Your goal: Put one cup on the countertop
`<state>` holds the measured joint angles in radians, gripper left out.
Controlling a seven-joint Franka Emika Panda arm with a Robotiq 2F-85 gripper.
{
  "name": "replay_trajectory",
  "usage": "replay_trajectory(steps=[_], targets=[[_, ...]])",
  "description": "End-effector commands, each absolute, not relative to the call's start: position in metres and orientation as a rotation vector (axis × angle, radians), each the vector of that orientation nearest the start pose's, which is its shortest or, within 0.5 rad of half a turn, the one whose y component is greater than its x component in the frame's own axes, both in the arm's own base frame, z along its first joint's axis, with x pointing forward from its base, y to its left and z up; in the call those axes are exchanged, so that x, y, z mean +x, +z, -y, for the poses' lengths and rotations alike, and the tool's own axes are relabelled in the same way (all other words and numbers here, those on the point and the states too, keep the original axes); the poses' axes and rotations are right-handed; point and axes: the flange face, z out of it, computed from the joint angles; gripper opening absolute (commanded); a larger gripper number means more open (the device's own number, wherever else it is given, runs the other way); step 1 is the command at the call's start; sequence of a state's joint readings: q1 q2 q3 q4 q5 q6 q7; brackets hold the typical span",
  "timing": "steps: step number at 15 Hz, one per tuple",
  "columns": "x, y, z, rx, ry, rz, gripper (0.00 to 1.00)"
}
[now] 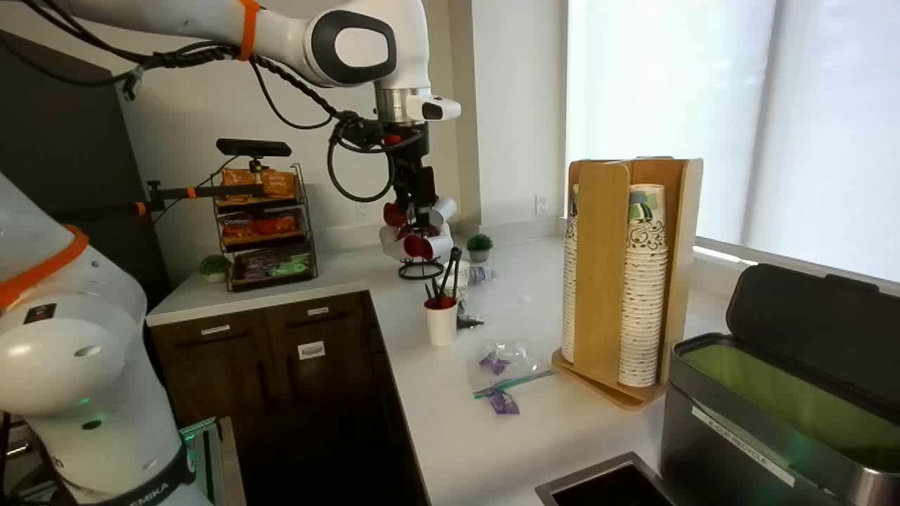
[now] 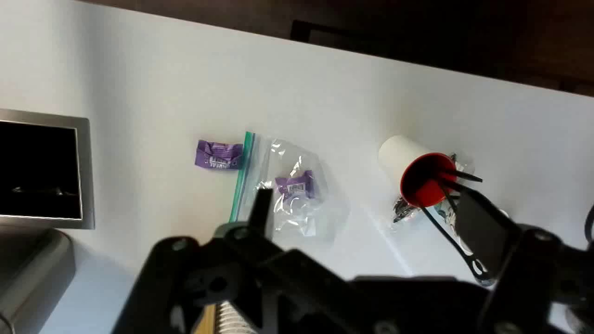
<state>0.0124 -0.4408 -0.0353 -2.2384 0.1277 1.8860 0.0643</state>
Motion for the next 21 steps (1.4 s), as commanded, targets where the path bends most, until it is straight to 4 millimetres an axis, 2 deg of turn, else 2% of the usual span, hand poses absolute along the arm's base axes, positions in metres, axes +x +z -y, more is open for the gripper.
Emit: replay_trajectory(steps=[1, 12, 13, 14, 17, 19, 21], targets=[[0.430, 0.550, 0.002, -2.994, -0.126, -0.178, 1.00], [0.430, 0.550, 0.002, -2.994, -0.126, -0.178, 1.00], [0.431, 0.553, 0.000, -2.965, -0.165, -0.202, 1.00], [0.436, 0.561, 0.000, -2.904, -0.269, -0.289, 1.00], [0.458, 0.586, -0.004, -2.786, -0.451, -0.389, 1.00], [0.479, 0.606, -0.004, -2.703, -0.577, -0.470, 1.00], [0.505, 0.626, 0.004, -2.631, -0.686, -0.586, 1.00]])
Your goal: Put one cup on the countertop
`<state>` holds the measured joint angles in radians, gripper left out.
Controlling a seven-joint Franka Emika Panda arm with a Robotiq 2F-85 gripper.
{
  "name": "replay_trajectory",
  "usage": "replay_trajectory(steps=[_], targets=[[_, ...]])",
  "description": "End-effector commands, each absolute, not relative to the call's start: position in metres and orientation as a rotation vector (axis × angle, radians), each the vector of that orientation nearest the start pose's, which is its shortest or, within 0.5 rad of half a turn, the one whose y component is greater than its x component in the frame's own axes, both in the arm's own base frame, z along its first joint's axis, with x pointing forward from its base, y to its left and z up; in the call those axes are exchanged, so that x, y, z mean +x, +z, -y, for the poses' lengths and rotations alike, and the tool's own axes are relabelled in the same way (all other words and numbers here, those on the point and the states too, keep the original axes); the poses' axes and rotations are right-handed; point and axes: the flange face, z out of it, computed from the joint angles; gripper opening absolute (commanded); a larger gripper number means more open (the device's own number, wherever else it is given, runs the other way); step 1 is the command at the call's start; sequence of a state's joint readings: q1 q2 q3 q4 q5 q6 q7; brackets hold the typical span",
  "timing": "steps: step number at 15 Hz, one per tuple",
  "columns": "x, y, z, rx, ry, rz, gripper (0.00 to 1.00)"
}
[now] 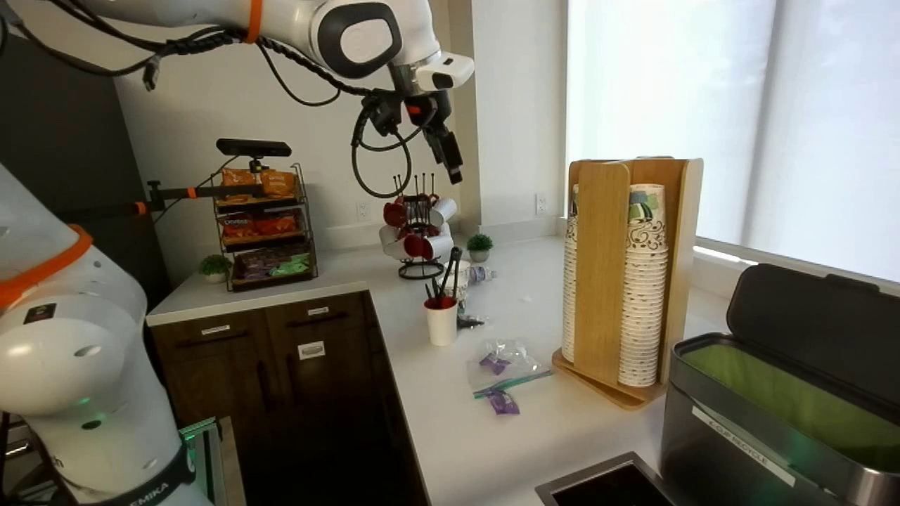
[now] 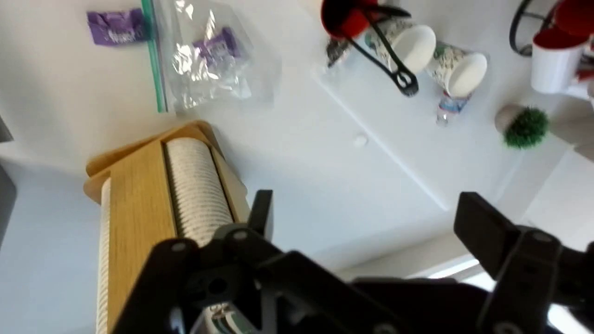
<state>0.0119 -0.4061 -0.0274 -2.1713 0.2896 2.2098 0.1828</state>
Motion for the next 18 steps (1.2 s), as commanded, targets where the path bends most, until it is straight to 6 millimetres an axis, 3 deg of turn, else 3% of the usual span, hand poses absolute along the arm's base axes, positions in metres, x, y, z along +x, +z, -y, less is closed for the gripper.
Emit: replay_trajectory(steps=[1, 4, 5, 9, 10, 18], targets=[[0.520, 0.634, 0.016, -2.606, -0.713, -0.663, 1.00], [0.548, 0.645, 0.041, -2.520, -0.736, -0.876, 1.00], [0.525, 0.642, 0.029, -2.570, -0.752, -0.754, 1.00], [0.549, 0.642, 0.043, -2.535, -0.746, -0.848, 1.00], [0.554, 0.643, 0.042, -2.457, -0.763, -1.037, 1.00], [0.589, 0.627, 0.025, -2.195, -0.585, -1.534, 1.00]])
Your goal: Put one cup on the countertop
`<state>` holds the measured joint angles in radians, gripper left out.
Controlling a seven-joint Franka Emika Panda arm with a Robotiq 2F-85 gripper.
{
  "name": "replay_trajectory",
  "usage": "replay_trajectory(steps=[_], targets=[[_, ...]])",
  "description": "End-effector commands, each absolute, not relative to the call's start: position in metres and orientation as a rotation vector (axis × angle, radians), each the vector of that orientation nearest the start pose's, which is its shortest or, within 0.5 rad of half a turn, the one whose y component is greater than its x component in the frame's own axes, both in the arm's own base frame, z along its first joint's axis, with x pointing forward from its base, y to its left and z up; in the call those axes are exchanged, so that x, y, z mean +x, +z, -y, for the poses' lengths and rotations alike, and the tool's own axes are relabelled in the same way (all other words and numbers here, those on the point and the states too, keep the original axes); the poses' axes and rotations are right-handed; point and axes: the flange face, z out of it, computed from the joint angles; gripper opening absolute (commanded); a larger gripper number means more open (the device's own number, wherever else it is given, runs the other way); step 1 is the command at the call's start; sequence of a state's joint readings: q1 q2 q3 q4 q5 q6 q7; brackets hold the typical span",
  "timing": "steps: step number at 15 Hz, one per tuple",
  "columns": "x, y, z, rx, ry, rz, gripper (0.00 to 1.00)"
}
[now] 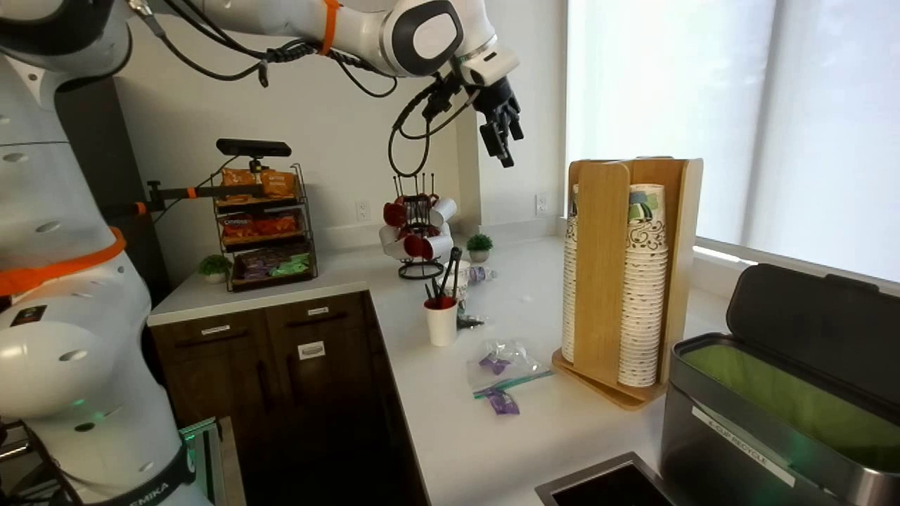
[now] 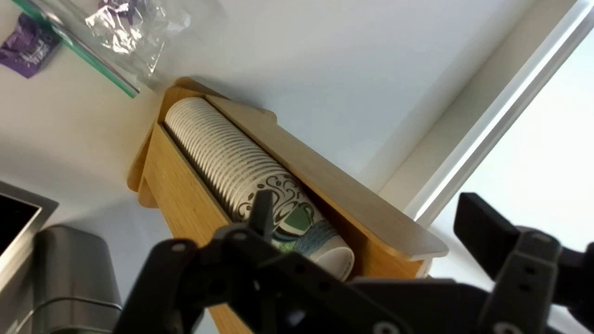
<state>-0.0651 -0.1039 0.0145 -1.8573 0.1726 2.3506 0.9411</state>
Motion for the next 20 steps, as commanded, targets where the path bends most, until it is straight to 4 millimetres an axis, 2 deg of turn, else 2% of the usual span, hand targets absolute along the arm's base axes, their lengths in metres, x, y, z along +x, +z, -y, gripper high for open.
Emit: replay_trajectory(steps=[1, 7, 8, 11, 13, 18, 19, 20], targets=[[0.590, 0.630, 0.032, -2.147, -0.565, -1.586, 1.00], [0.594, 0.632, 0.071, -1.837, -0.548, -1.882, 1.00], [0.592, 0.631, 0.066, -1.926, -0.560, -1.785, 1.00], [0.592, 0.631, 0.074, -1.865, -0.551, -1.845, 1.00], [0.601, 0.630, 0.074, -1.719, -0.567, -1.904, 1.00], [0.629, 0.613, 0.068, -1.527, -0.646, -2.031, 1.00], [0.634, 0.607, 0.072, -1.486, -0.654, -2.083, 1.00], [0.620, 0.613, 0.073, -1.579, -0.627, -2.014, 1.00]])
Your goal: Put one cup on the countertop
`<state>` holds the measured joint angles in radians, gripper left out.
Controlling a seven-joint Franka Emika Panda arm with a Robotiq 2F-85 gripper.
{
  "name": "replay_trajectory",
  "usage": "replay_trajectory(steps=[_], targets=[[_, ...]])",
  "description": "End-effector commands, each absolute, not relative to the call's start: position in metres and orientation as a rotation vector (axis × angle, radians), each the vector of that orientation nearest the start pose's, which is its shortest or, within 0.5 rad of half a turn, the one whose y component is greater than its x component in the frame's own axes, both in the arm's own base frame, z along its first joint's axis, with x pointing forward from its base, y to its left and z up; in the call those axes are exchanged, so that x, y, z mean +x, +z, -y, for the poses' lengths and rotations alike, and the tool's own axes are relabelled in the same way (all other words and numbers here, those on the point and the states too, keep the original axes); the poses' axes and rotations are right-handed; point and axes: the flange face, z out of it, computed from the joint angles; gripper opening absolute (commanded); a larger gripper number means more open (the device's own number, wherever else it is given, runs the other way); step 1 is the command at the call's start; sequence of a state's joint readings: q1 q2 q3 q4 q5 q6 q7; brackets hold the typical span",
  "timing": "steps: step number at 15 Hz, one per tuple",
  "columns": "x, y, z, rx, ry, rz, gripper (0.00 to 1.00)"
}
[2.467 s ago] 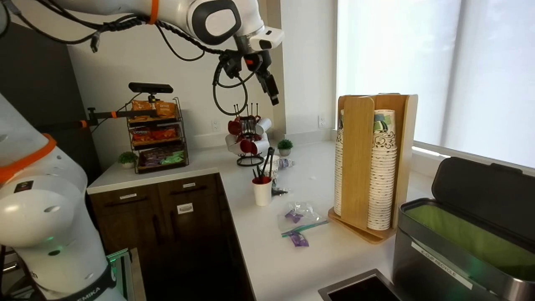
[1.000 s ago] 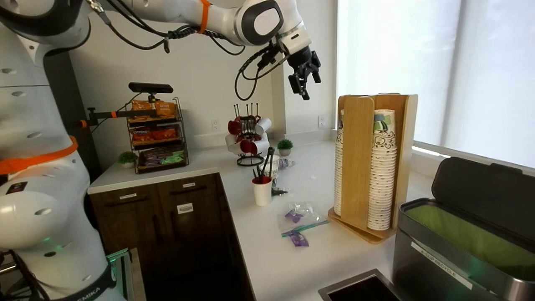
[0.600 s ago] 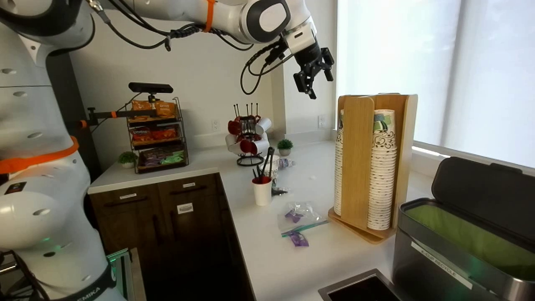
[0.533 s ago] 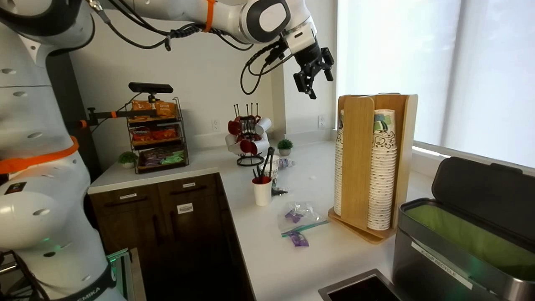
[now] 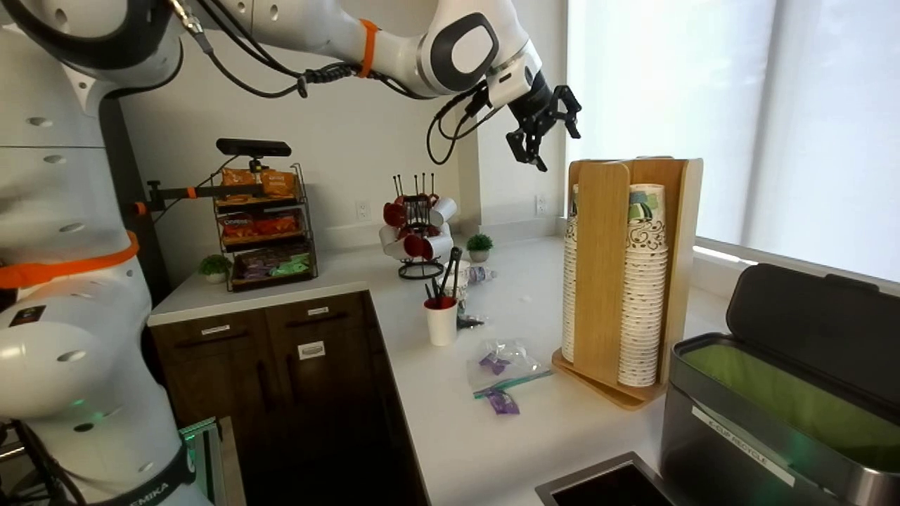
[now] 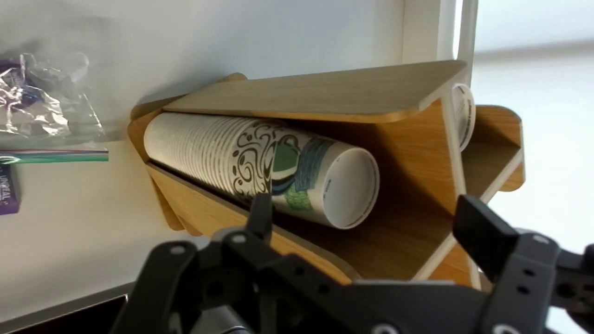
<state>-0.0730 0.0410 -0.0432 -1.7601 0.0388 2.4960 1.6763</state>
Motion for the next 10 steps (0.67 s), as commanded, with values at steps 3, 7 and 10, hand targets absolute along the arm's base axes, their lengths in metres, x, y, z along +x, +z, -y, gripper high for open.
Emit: replay_trajectory(steps=[3, 7, 10], targets=[[0.624, 0.608, 0.074, -1.588, -0.631, -2.020, 1.00], [0.635, 0.593, 0.077, -1.537, -0.700, -2.080, 1.00], [0.645, 0.578, 0.077, -1.551, -0.722, -2.152, 1.00]])
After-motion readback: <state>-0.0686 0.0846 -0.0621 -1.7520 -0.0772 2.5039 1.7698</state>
